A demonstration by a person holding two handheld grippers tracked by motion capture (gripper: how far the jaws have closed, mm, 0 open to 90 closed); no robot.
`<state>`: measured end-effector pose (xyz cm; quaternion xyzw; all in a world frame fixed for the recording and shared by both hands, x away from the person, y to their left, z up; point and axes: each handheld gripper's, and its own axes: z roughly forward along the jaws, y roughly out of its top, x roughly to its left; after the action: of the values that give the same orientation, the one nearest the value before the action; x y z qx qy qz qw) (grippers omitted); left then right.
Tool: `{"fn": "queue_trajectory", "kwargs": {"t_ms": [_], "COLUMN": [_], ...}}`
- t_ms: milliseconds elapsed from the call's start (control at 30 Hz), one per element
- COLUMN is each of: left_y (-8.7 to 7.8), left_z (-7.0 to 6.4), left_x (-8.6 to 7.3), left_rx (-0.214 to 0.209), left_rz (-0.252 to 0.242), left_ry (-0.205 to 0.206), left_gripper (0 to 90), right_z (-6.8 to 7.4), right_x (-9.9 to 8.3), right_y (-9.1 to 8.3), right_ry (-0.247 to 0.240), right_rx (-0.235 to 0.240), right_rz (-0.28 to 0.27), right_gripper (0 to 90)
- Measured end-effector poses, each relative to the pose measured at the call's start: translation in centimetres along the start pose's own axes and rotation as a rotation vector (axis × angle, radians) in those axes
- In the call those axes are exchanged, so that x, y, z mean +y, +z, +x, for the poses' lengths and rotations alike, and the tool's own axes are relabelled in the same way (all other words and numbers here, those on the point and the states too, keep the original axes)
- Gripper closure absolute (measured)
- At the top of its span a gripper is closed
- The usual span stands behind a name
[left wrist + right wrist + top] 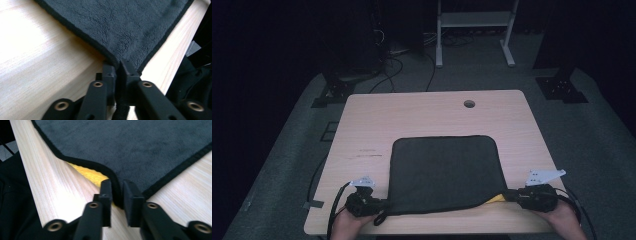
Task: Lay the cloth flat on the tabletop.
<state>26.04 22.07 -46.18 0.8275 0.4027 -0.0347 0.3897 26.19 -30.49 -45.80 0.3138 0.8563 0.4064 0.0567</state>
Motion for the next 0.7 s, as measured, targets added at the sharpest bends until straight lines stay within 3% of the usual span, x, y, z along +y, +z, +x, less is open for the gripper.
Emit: {"fn": "queue_trajectory", "kwargs": {"t_ms": [167,367,467,533,700], "left_y": [-1.0,-2.2,-2.0,-1.7,-1.2], "left_z": [-0.3,-0.1,0.2,0.4,1.4], "left_x": [0.5,0.9,1.4,2.0,3.4], "left_rx": [0.044,0.092,0.127,0.152,0.209], "left_rz": [-0.060,-0.117,-0.124,-0.136,-0.160], "left_ry": [0.043,0.058,0.073,0.083,0.091], "left_gripper": [69.0,63.1,54.7,49.2,37.3], "right_z": [-0.3,-0.8,-1.5,-2.4,-4.3], "right_x": [0.1,0.5,0.7,0.7,1.1], "right_y": [-1.0,-2.8,-3.0,-2.4,-1.0], "right_ry": [0.018,0.027,0.041,0.058,0.123], "right_rx": [0.003,0.003,-0.055,-0.112,-0.199], "right_rz": [-0.064,-0.168,-0.180,-0.163,-0.131], "right_gripper": [57.2,48.0,37.6,30.2,14.8]}}
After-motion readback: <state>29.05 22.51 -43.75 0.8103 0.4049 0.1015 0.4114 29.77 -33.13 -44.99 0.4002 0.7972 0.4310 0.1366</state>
